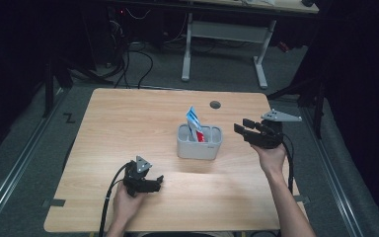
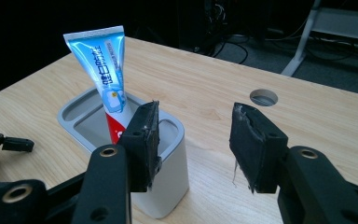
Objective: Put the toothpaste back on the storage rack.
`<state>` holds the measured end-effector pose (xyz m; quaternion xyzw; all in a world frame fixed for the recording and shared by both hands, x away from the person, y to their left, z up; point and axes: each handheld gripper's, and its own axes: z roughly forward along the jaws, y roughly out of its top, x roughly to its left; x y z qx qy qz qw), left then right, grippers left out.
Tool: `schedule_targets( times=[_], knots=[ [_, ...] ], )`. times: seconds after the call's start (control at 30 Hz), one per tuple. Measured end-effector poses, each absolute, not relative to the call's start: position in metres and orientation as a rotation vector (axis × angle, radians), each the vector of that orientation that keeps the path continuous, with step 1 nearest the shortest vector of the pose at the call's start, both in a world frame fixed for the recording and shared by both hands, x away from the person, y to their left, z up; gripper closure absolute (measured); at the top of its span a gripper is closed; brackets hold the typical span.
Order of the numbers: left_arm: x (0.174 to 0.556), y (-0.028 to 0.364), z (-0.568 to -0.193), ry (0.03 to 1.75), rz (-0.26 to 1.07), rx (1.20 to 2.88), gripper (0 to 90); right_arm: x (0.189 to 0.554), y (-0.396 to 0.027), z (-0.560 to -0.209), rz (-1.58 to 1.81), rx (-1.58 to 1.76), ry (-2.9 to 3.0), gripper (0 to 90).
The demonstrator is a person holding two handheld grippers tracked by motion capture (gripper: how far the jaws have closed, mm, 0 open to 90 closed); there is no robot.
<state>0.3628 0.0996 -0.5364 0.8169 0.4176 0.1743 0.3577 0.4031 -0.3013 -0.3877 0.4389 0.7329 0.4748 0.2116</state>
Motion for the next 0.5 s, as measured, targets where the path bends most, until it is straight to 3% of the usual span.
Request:
schedule_targets(
  times=[0.5],
  knots=[
    [0.362, 0.099, -0.536, 1.083, 0.450, 2.106, 15.7, 0.393, -0.314, -0.395, 1.255, 1.237, 2.030, 52.2]
  ],
)
